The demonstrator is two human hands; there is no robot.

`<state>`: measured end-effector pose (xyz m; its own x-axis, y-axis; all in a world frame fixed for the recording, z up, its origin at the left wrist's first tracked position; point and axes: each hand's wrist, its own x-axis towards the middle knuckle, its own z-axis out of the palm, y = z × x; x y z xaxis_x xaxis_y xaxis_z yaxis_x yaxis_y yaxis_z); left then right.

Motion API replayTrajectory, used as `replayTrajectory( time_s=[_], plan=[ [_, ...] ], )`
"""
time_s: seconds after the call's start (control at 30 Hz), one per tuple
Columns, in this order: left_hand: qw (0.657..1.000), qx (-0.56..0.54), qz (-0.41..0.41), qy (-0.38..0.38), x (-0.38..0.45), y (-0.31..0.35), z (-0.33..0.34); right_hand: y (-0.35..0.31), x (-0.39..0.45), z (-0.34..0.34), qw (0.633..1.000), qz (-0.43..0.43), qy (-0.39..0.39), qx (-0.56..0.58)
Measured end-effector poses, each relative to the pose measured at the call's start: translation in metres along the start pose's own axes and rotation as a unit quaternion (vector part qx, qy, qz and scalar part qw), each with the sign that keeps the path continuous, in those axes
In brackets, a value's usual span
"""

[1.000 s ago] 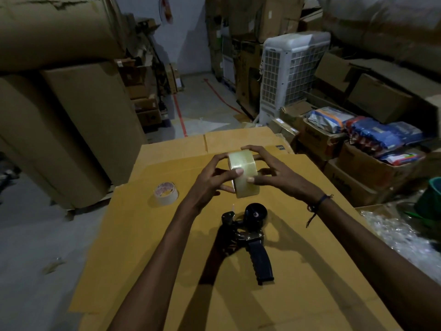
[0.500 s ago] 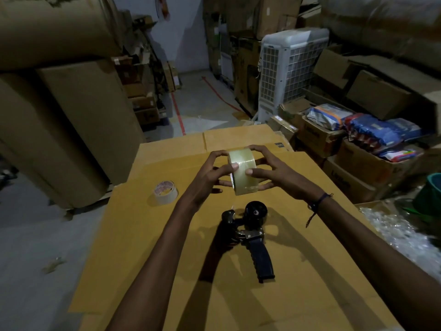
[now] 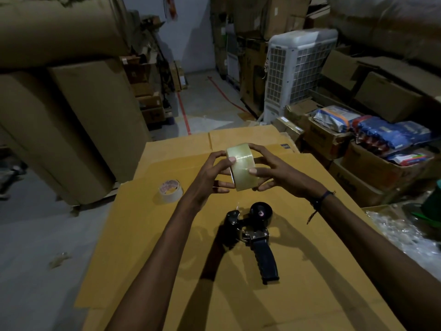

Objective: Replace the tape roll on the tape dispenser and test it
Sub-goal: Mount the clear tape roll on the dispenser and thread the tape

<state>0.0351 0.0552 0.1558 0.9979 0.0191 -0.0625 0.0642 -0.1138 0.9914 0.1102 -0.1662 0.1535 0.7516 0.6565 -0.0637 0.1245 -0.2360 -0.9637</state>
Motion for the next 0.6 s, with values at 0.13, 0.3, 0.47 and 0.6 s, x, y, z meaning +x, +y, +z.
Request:
replayTrajectory(
  time_s=[0.13, 0.3, 0.47, 0.6],
  plan=[
    [0.998, -0.056, -0.042, -0.011, -0.002, 0.000, 0.000, 0.000, -0.005, 0.005, 0.998, -0.026, 0.028, -0.059],
    [1.000, -0.008, 0.002, 0.022, -0.003, -0.002, 0.007, 0.003, -0.003, 0.006, 0.995, -0.027, 0.084, -0.046],
    [0.964, 0.128, 0.207, 0.110, -0.005, -0.007, 0.011, 0.004, -0.004, 0.004, 0.992, -0.019, 0.108, -0.066],
    [0.951, 0.155, 0.228, 0.140, -0.001, -0.014, 0.016, 0.002, -0.002, 0.003, 0.985, -0.023, 0.135, -0.100]
  ],
)
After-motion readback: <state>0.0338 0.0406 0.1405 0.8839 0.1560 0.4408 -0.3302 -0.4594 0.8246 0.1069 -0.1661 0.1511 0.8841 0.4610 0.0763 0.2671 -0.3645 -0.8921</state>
